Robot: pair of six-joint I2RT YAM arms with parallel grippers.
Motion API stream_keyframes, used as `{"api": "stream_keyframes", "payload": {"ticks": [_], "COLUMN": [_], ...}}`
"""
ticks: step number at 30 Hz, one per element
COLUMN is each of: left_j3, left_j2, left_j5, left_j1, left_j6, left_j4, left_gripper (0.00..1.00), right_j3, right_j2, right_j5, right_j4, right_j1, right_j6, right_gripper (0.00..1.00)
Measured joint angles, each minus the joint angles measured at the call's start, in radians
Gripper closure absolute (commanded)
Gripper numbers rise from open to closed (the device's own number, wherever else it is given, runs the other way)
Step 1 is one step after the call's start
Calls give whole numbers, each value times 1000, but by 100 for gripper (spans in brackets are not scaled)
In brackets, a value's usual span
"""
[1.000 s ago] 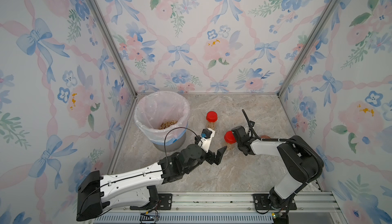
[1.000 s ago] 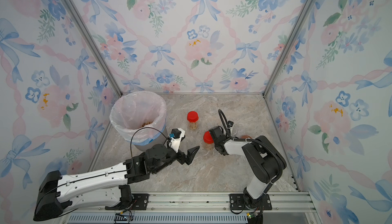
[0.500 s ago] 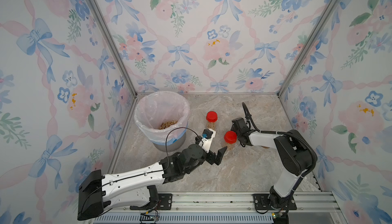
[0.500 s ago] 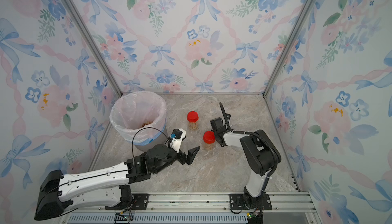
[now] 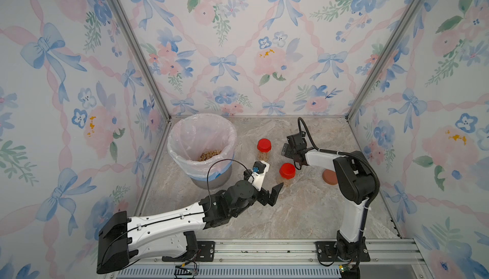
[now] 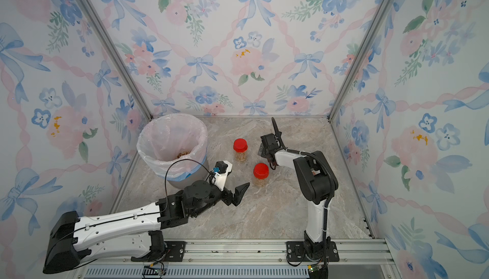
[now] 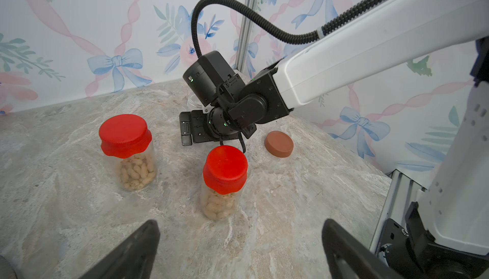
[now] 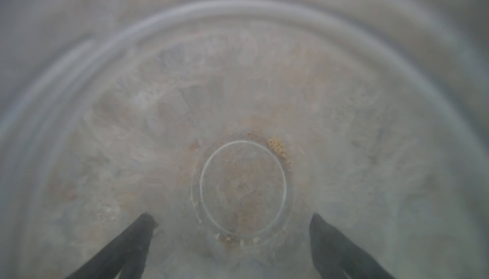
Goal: Empty moldy peanuts from jars
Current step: Place the jar at the center of the board.
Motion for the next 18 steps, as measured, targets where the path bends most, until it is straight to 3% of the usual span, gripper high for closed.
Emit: {"api": "stream_keyframes", "payload": {"ticks": [12, 18], "left_j3": [0, 0], "left_j2": [-8, -3], "left_j5": [-27, -45], "left_j1": [-1, -1], "left_j6": [1, 10], "left_j4": [0, 0], "left_gripper": [2, 2], "right_j3": [55, 24], "right_j2": [21, -94], "right_j5": [-68, -76], "right_j4": [-54, -132], "right_j1": [-15, 4], "right_j6": [-48, -56], "right_gripper": [3, 2]}}
